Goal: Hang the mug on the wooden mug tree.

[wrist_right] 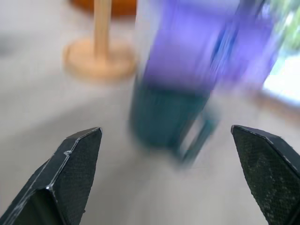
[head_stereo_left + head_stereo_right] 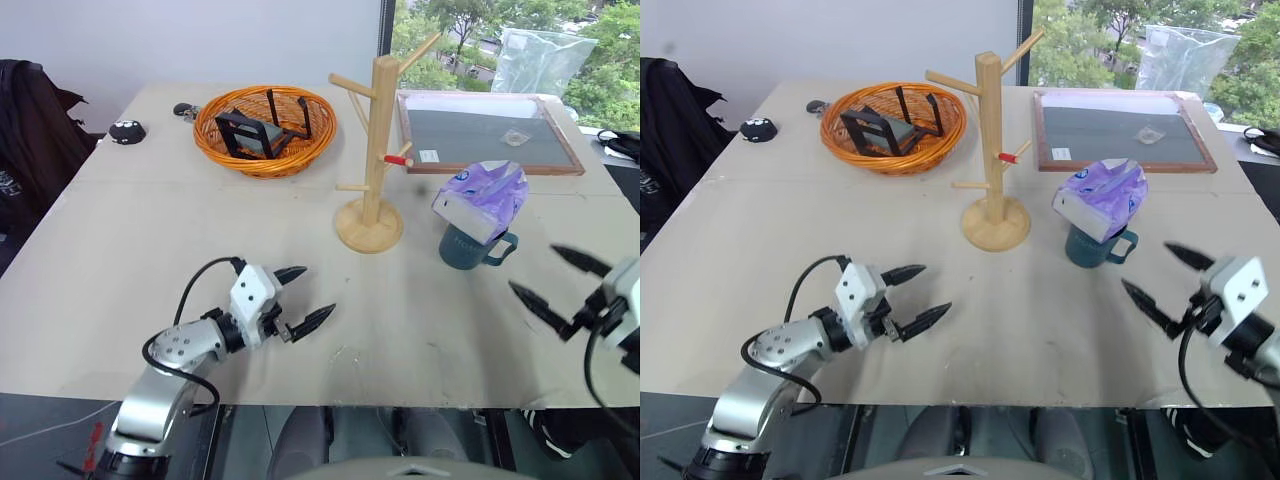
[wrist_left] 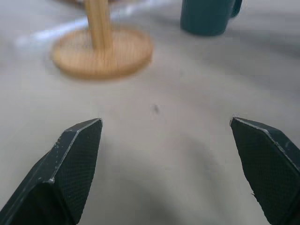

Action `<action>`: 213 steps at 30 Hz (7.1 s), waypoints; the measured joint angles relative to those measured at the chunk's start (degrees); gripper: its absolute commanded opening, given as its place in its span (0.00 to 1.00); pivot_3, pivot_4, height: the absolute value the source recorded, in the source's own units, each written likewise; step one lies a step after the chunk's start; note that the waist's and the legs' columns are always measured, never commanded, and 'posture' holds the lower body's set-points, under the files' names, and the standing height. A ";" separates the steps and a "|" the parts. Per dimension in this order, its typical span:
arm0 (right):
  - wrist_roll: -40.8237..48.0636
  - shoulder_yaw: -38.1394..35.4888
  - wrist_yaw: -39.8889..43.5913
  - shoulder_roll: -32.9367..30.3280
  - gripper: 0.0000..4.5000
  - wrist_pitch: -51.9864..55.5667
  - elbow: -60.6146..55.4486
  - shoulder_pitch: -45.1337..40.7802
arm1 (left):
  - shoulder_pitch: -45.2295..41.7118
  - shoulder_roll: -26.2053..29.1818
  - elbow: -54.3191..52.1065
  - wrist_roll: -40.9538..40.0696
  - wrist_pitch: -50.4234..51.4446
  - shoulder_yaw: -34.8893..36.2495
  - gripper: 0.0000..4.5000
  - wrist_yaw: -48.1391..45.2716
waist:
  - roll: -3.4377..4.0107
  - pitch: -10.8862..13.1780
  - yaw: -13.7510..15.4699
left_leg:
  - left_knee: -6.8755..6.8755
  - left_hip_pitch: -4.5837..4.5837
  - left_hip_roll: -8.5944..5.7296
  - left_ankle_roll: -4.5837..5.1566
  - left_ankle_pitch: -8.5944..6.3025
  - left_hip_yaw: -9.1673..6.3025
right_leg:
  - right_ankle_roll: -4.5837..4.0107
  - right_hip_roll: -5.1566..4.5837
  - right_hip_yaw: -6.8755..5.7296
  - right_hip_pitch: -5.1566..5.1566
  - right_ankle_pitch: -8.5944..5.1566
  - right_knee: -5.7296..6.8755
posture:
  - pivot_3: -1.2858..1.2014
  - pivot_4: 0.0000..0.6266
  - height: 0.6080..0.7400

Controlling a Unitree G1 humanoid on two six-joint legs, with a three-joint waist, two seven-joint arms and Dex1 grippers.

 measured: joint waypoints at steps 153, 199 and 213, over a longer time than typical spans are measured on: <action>-6.42 46.42 10.31 -9.10 0.02 47.27 15.02 -75.61 | -9.05 -5.75 -8.49 -14.38 4.56 6.25 1.00 5.40 | 0.02 0.23 0.00 | 0.08 -1.09 -0.02 -0.04 0.04 -0.23 | 0.00 -0.20 -0.23 -0.95 0.02 -0.01 | 0.52 0.24 0.98; -9.79 37.48 15.70 -6.04 0.99 48.29 13.83 -74.90 | -6.84 -4.45 -7.35 -15.58 3.13 7.88 1.00 3.74 | 0.01 0.22 -0.02 | 0.08 -1.11 -0.10 -0.04 0.03 -0.17 | 0.00 -0.21 -0.21 -1.01 0.03 0.03 | 0.52 0.24 0.98; -2.30 -0.07 10.68 15.90 0.99 27.85 1.88 -8.35 | 3.69 -3.36 -2.51 -4.01 0.03 3.33 1.00 5.59 | -0.03 -0.10 0.99 | 0.09 -0.81 -0.11 -0.01 0.03 0.03 | 0.02 -0.11 -0.11 -0.75 0.02 0.10 | 0.52 0.24 0.98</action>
